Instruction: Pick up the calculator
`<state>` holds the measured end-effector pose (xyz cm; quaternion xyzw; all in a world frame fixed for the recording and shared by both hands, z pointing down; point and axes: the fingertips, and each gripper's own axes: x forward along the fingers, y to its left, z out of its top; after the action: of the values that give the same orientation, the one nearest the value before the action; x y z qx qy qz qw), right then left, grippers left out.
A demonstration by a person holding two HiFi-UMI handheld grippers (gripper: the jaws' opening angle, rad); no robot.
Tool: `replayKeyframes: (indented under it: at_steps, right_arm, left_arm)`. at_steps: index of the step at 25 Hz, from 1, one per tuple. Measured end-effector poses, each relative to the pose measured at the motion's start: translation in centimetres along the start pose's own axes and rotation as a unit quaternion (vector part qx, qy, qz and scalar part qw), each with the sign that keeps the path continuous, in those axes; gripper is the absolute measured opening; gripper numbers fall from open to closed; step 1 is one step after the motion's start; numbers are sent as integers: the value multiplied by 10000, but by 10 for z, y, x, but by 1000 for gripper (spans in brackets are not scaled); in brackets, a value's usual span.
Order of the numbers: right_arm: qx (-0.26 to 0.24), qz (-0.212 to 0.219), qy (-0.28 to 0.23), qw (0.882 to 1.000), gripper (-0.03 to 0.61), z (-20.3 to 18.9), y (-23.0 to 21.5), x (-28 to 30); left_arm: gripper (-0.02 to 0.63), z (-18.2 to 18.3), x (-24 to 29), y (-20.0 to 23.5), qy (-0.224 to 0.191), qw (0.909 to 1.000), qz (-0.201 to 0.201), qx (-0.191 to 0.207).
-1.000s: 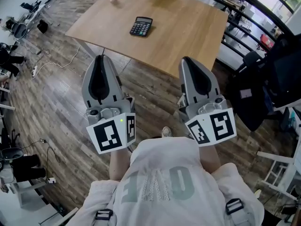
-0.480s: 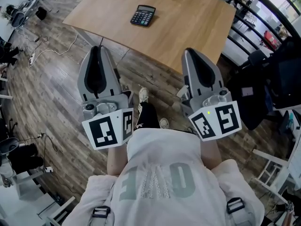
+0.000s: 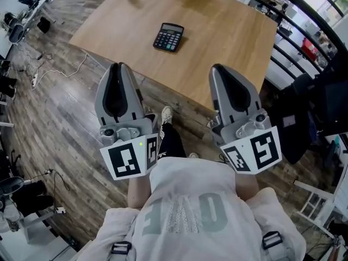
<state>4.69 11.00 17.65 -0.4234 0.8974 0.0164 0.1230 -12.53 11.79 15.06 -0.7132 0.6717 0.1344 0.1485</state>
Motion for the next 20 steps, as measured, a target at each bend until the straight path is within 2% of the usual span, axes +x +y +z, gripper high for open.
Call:
replayKeyframes:
  at_steps: [3, 8, 15, 20]
  right_arm:
    - [-152, -51, 47, 9999, 20, -8, -10, 35]
    - [-271, -239, 6, 9993, 20, -14, -33, 106]
    - [-395, -518, 61, 9979, 20, -11, -67, 216]
    - [-412, -814, 159, 9957, 20, -21, -88, 267]
  left_arm:
    - [34, -21, 28, 23, 39, 9999, 71, -141]
    - [34, -47, 92, 66, 48, 9999, 23, -159]
    - [34, -69, 205, 111, 114, 9992, -315, -228]
    - [34, -91, 263, 120, 239, 9963, -760, -326]
